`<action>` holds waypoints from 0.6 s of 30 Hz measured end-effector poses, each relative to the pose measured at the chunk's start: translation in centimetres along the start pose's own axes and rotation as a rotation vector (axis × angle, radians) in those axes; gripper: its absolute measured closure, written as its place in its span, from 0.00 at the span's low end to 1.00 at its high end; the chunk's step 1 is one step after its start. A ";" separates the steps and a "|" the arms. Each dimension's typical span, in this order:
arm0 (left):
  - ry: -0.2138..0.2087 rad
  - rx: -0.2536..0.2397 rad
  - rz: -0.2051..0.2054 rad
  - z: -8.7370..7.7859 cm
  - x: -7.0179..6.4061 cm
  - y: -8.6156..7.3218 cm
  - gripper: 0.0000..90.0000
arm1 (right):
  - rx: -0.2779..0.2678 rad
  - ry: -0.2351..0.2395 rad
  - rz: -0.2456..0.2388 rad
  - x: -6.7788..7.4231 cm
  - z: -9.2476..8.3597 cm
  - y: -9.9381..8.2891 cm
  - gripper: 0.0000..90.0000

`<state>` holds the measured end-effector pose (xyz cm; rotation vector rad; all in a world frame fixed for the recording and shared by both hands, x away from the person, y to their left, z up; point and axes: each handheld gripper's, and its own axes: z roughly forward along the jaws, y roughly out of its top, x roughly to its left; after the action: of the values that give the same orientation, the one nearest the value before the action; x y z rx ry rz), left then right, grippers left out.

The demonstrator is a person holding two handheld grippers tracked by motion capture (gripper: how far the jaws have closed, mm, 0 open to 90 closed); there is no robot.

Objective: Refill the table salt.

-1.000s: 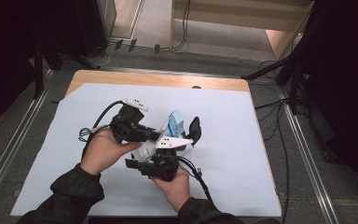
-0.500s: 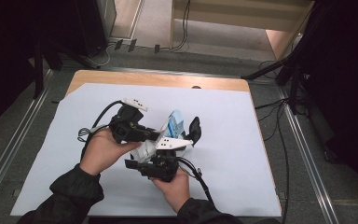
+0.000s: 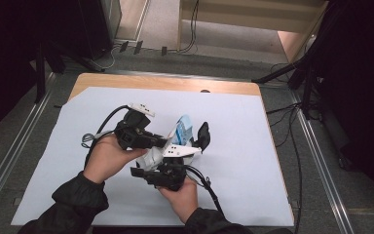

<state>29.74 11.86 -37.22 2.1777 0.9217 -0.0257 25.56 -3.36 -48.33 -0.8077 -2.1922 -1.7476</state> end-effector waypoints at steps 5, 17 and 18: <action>0.000 0.001 -0.001 -0.1 0.0 0.0 0.96 | -0.002 -0.005 -0.002 0.1 0.0 0.0 0.67; 0.013 -0.008 -0.003 0.1 0.0 0.1 0.93 | -0.005 0.004 0.044 0.1 -0.1 0.4 0.63; 0.014 -0.008 -0.002 0.1 0.0 0.1 0.93 | -0.005 0.003 0.044 0.1 -0.1 0.5 0.63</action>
<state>29.84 11.75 -37.24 2.1717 0.9302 -0.0077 25.73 -3.37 -47.87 -0.8478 -2.1518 -1.7332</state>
